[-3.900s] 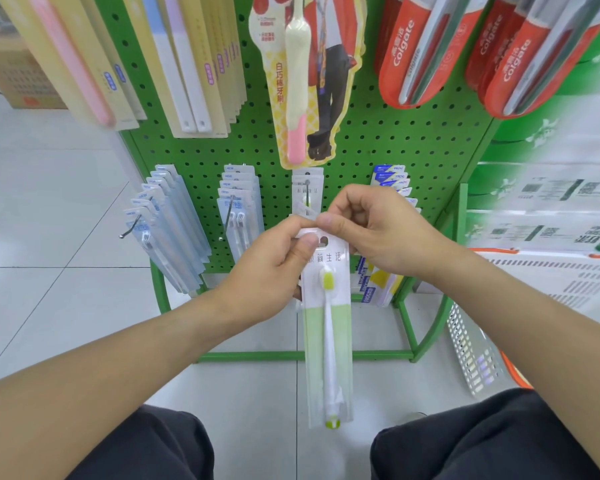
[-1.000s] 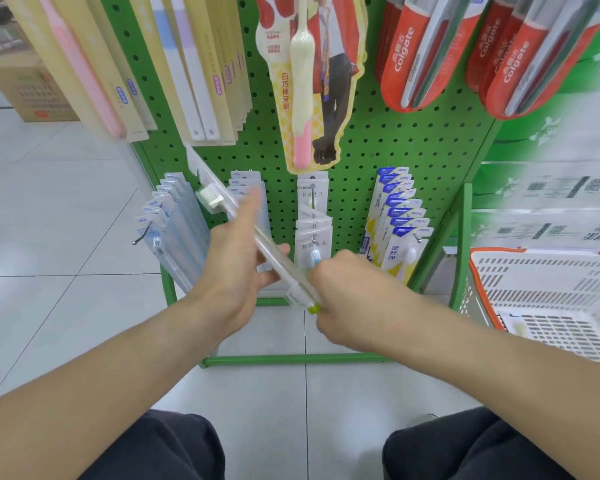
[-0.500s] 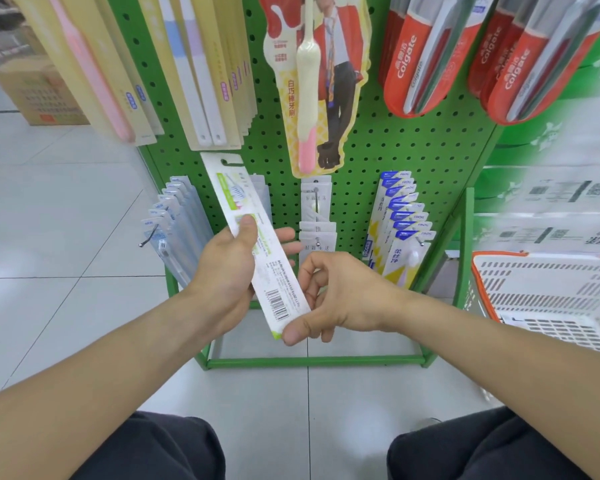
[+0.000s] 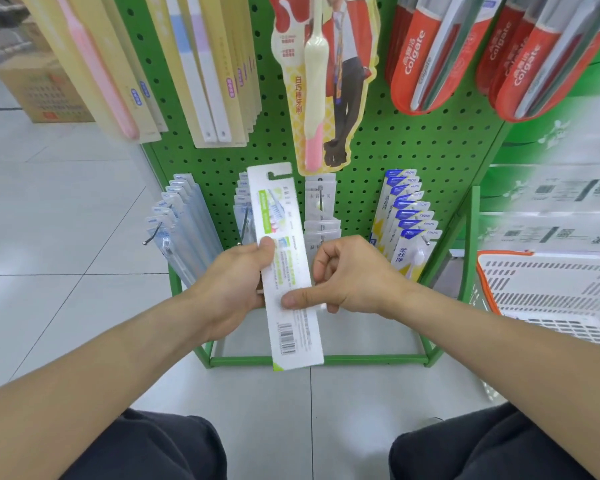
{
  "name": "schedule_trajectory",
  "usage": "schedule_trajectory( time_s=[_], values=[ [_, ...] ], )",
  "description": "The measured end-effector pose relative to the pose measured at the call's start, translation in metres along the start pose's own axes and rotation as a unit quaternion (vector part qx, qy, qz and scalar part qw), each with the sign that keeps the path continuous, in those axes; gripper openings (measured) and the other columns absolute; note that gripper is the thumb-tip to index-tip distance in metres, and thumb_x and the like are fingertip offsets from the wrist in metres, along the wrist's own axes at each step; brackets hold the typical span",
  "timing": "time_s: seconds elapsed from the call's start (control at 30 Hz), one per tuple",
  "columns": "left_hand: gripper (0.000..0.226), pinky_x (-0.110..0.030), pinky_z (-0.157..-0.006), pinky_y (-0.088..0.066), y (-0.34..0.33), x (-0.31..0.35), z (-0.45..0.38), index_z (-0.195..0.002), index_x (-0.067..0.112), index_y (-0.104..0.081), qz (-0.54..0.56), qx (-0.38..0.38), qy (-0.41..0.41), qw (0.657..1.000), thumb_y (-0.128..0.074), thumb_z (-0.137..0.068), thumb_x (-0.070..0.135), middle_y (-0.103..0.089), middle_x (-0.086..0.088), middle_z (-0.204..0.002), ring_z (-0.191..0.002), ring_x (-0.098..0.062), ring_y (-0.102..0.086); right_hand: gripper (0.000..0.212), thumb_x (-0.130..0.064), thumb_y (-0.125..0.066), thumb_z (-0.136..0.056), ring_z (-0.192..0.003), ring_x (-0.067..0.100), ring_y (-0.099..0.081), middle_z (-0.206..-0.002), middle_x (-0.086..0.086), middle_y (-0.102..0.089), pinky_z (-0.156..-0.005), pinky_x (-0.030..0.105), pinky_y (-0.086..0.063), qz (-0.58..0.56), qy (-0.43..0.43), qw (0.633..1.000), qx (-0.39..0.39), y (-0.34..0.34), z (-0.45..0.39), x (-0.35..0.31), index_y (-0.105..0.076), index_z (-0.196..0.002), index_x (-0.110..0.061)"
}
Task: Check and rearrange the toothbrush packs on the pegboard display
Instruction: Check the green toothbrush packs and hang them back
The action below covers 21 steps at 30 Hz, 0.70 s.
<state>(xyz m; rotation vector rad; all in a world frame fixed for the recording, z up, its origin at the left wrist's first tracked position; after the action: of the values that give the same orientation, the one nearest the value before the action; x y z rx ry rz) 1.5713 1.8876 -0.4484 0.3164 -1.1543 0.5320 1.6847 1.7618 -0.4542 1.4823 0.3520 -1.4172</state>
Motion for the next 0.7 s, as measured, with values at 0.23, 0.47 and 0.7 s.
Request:
schedule_trajectory(
  time_s=[0.23,0.47,0.7],
  values=[
    [0.037,-0.027,-0.078,-0.057,0.005,-0.007,0.002,-0.114,0.008,-0.065,-0.149,-0.176,0.046,0.972,-0.038,-0.107,0.031,-0.076,-0.003,-0.095,-0.086,-0.016,-0.071,0.055,-0.015,-0.093,-0.067,-0.046,0.016,-0.055,-0.064,0.001,-0.069,-0.035,0.024,-0.036,-0.171,-0.021,0.981,0.091,0.017,-0.012,-0.001,-0.056,-0.106,-0.002],
    [0.025,-0.023,-0.075,-0.057,0.005,-0.015,-0.002,-0.104,0.017,-0.064,-0.284,-0.221,0.015,0.933,-0.044,-0.105,0.033,-0.074,0.011,-0.085,-0.080,-0.007,-0.068,0.037,-0.020,-0.083,-0.083,-0.041,0.017,-0.053,-0.058,0.009,-0.065,-0.036,0.024,-0.041,-0.138,0.001,0.984,0.115,0.051,-0.015,0.011,-0.061,-0.109,-0.006],
    [0.063,-0.035,-0.089,-0.052,-0.007,-0.015,-0.011,-0.139,0.037,-0.035,-0.465,-0.121,-0.138,0.866,-0.066,-0.087,0.057,-0.060,0.009,-0.113,-0.099,-0.012,-0.062,0.009,-0.006,-0.063,-0.096,-0.048,0.023,-0.062,-0.076,0.025,-0.070,-0.045,0.031,-0.055,-0.115,0.023,0.986,0.114,0.059,-0.013,0.010,-0.069,-0.099,-0.001]
  ],
)
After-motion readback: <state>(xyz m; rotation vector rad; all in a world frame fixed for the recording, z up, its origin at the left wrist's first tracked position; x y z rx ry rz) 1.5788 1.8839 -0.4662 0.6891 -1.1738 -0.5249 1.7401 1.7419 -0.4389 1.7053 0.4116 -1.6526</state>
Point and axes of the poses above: each hand's wrist, its own z-axis away from the middle knuckle, its own y-axis out of the back of the hand, x = y × z, the point moved 1 cm from there along -z, towards the middle knuckle
